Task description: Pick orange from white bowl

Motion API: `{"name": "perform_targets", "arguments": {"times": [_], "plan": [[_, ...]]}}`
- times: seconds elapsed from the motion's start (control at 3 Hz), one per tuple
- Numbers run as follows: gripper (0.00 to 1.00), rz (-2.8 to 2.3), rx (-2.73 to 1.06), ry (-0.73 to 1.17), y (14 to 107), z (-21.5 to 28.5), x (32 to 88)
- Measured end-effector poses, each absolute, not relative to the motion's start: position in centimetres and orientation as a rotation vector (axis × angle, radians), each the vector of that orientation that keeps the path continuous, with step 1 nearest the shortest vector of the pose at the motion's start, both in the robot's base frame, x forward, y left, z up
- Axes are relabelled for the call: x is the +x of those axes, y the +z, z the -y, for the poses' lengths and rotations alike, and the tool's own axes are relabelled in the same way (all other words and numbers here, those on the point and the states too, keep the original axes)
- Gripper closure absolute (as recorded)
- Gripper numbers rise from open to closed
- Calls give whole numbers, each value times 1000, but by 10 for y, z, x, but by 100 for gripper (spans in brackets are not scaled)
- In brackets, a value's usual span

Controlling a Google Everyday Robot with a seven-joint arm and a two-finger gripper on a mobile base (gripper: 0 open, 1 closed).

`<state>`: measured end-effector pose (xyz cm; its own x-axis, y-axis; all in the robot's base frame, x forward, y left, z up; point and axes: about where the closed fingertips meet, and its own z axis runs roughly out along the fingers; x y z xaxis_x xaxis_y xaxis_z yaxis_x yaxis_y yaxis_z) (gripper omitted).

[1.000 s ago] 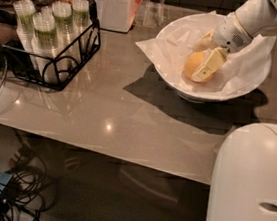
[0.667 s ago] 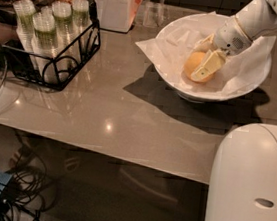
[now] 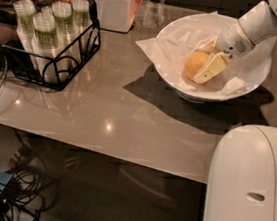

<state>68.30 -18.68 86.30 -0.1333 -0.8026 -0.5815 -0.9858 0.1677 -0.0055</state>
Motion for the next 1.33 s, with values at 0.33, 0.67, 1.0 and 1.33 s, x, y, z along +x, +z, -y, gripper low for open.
{"name": "perform_targets", "arguments": {"times": [0.33, 0.67, 1.0, 1.33], "plan": [[28, -2002, -1678, 539, 861, 189, 684], [47, -2006, -1681, 543, 858, 187, 686], [70, -2007, -1685, 542, 857, 186, 688], [94, -2003, -1686, 524, 863, 187, 688]]}}
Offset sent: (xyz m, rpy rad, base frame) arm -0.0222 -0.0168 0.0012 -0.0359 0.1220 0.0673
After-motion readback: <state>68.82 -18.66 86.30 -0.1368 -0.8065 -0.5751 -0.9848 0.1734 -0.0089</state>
